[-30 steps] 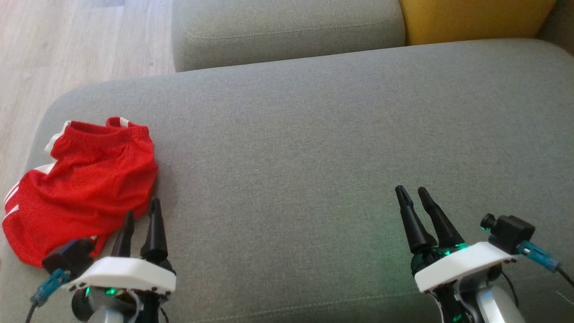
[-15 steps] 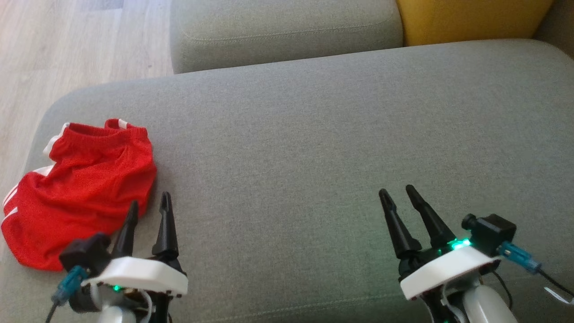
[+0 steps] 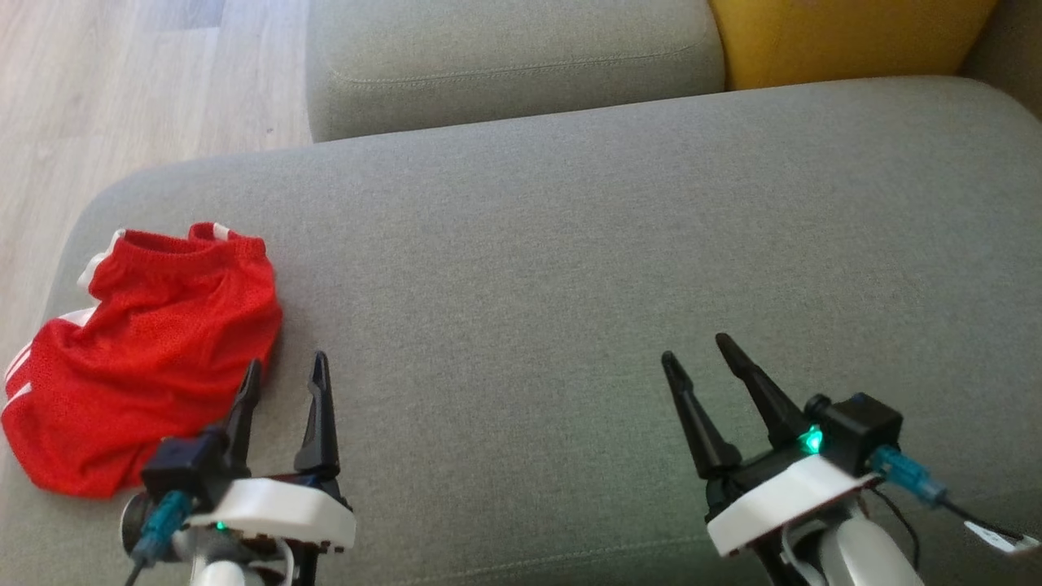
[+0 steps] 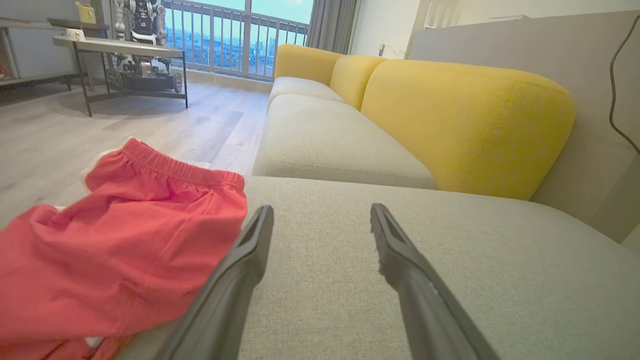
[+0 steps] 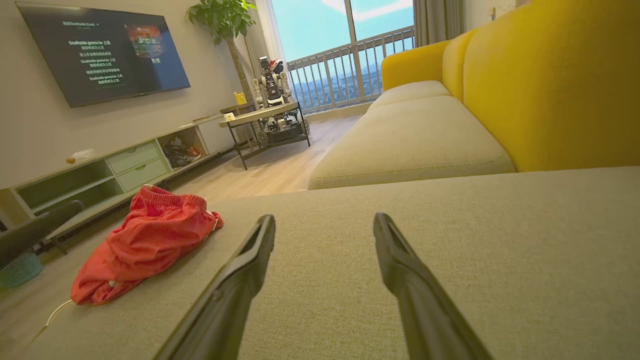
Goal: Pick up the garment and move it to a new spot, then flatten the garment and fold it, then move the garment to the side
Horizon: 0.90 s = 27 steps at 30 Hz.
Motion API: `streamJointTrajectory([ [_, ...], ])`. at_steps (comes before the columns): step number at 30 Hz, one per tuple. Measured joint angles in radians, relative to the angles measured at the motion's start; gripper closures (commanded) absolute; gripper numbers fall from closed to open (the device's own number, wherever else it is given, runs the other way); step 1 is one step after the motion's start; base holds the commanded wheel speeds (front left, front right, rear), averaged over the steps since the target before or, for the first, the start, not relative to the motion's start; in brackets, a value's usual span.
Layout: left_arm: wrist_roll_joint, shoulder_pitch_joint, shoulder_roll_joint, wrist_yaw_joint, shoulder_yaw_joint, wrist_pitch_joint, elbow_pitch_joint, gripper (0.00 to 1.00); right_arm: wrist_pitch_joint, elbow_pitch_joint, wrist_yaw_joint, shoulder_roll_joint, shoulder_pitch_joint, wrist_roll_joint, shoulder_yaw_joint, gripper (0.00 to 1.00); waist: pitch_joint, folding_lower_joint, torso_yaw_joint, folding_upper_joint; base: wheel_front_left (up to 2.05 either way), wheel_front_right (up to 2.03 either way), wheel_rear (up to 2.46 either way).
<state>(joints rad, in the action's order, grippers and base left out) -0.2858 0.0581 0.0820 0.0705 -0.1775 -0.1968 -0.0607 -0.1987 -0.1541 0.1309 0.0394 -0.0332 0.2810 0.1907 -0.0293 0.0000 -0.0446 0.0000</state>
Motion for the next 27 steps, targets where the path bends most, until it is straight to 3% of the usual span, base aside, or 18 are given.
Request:
streamJointTrajectory([
  [18,0.187,0.022,-0.003,0.0,-0.012,-0.052,0.006,0.0,-0.052,-0.013,0.0,0.004,0.0,-0.224,-0.021,0.0,-0.013,0.0,-0.016,0.0,0.0,0.0,0.0],
  [27,0.188,0.027,-0.012,-0.006,-0.003,-0.053,-0.052,0.0,-0.054,-0.034,0.0,0.004,0.0,-0.221,-0.021,0.0,-0.015,0.0,-0.014,0.0,0.0,0.0,0.0],
])
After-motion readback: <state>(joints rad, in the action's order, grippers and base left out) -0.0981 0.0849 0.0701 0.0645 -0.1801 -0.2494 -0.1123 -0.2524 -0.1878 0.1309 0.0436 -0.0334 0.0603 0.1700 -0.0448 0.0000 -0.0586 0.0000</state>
